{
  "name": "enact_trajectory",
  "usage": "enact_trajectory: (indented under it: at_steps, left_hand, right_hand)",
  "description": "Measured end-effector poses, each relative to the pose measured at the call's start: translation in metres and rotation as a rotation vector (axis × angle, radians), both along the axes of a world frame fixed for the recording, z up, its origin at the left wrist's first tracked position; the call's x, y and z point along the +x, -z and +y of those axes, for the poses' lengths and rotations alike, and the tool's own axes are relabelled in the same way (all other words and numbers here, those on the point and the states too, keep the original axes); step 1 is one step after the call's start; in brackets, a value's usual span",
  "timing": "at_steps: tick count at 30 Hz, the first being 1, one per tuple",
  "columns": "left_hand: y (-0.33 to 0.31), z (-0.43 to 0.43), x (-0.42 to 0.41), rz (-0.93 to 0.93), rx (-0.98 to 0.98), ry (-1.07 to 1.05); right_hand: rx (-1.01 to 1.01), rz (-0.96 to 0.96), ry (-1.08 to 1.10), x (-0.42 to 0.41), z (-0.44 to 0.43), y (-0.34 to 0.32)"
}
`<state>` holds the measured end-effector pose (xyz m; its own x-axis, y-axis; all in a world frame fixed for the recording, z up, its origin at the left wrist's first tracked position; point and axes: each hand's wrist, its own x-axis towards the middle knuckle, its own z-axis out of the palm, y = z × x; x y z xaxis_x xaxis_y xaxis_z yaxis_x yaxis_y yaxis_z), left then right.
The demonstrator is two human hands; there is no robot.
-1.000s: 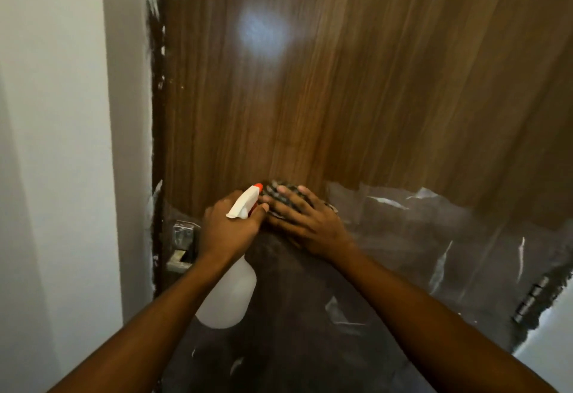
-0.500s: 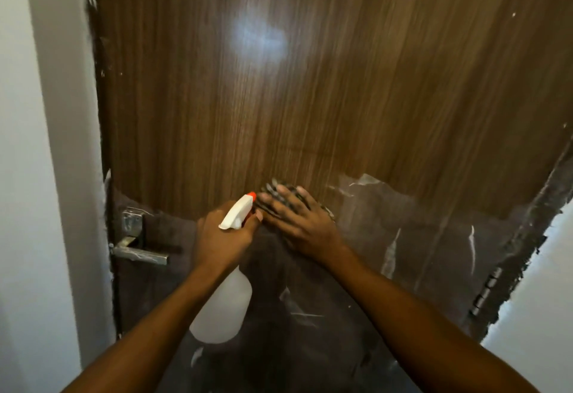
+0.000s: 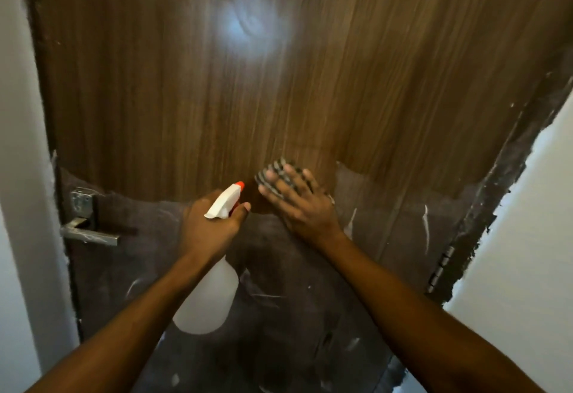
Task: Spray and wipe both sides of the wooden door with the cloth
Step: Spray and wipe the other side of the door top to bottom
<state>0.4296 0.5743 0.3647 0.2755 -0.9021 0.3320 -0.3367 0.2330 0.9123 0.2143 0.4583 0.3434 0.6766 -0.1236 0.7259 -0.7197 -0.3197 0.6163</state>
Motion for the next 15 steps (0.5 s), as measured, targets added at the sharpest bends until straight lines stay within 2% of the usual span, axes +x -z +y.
enact_trajectory:
  at_steps: [2, 4, 7, 9, 11, 13, 15]
  left_hand:
    - [0.007, 0.0, -0.013, 0.004, -0.004, 0.017]
    - [0.014, 0.0, -0.025, 0.022, 0.012, 0.025]
    - [0.02, -0.001, -0.044, 0.016, 0.058, 0.013]
    - [0.018, -0.001, -0.059, 0.023, 0.052, 0.029]
    - [0.013, -0.002, -0.077, 0.006, 0.005, 0.041]
    - [0.007, -0.002, -0.09, -0.006, -0.048, 0.05]
    - [0.005, -0.002, -0.107, -0.038, -0.081, 0.071]
  right_hand:
    - [-0.025, -0.047, 0.048, -0.038, 0.008, 0.024]
    - [-0.05, -0.205, 0.132, -0.071, 0.015, 0.03]
    - [-0.057, -0.468, 0.241, -0.081, 0.017, -0.003]
    - [-0.058, -0.556, 0.228, -0.062, 0.013, -0.027]
    - [-0.038, -0.461, 0.169, -0.049, 0.009, -0.029]
    - [-0.005, -0.228, 0.075, -0.053, 0.008, -0.01]
    - [0.02, -0.107, 0.041, -0.081, 0.014, 0.019]
